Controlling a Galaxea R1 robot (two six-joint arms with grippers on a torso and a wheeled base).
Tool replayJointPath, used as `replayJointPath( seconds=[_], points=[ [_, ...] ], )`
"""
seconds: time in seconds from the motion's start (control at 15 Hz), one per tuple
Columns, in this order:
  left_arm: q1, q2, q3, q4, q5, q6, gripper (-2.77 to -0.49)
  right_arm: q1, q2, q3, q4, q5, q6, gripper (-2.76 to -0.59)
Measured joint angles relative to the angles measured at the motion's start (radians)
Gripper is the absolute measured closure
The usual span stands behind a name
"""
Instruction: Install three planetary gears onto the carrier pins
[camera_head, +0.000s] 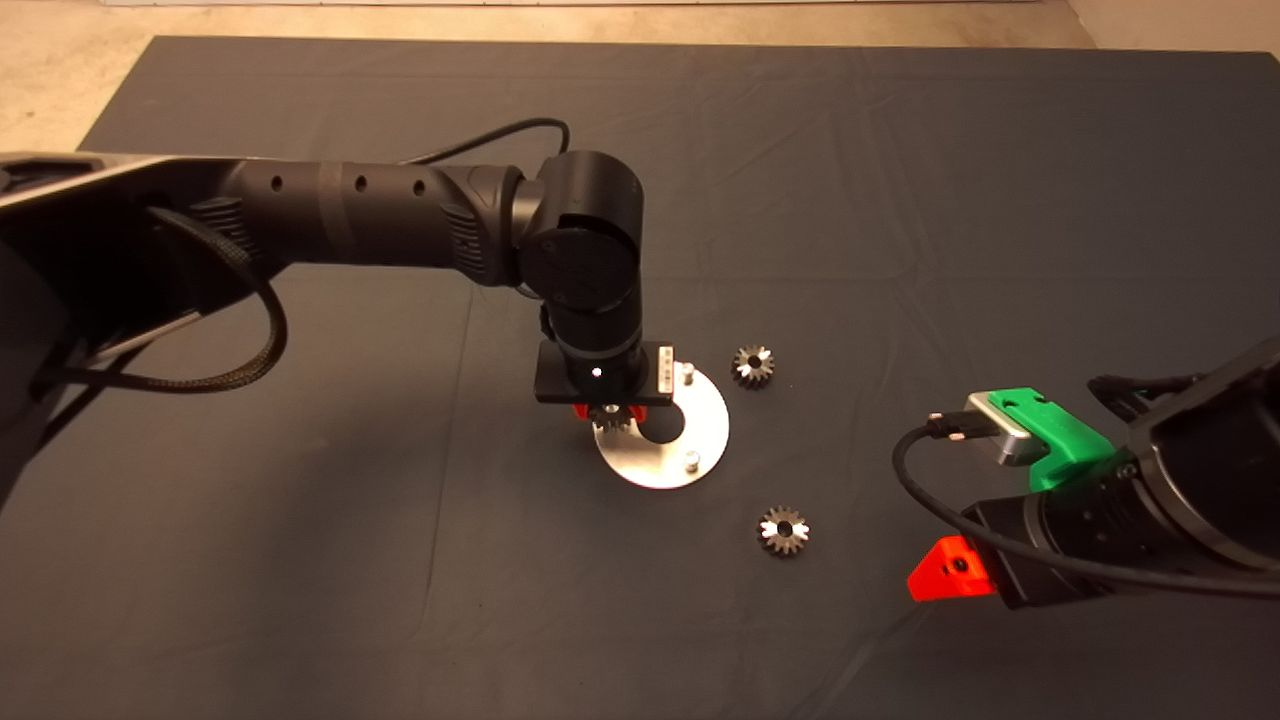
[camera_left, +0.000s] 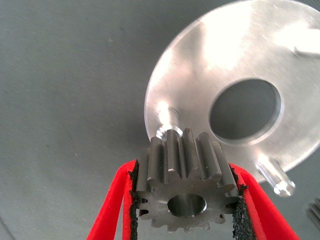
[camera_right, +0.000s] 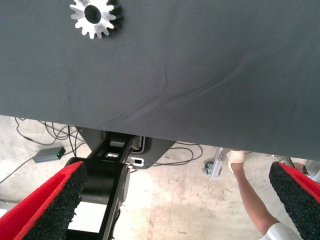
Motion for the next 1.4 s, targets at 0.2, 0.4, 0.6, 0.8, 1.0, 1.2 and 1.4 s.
replayJointPath(
  seconds=[0.2,0.4,0.6,0.8,1.0,1.2,1.4],
  points=[
    [0.010,0.000,-0.019,0.000,0.003,-0.001,-0.88,0.000,0.000,0.000,0.000,0.000,0.000,-2.73],
    [0.013,0.003,-0.031,0.000,0.001,-0.001,-0.88,0.000,0.000,0.000,0.000,0.000,0.000,-2.73],
    [0.023,0.005,-0.044,0.000,0.003,-0.003,-0.88,0.000,0.000,0.000,0.000,0.000,0.000,-2.73],
    [0.031,0.006,-0.052,0.001,0.002,-0.003,-0.88,0.000,0.000,0.000,0.000,0.000,0.000,-2.73],
    [0.031,0.011,-0.059,0.000,0.007,-0.003,-0.88,0.000,0.000,0.000,0.000,0.000,0.000,-2.73],
    [0.031,0.015,-0.066,-0.001,0.008,-0.003,-0.88,0.000,0.000,0.000,0.000,0.000,0.000,-2.73],
    [0.030,0.029,-0.084,-0.008,0.023,0.009,-0.88,0.000,0.000,0.000,0.000,0.000,0.000,-2.73]
  ],
)
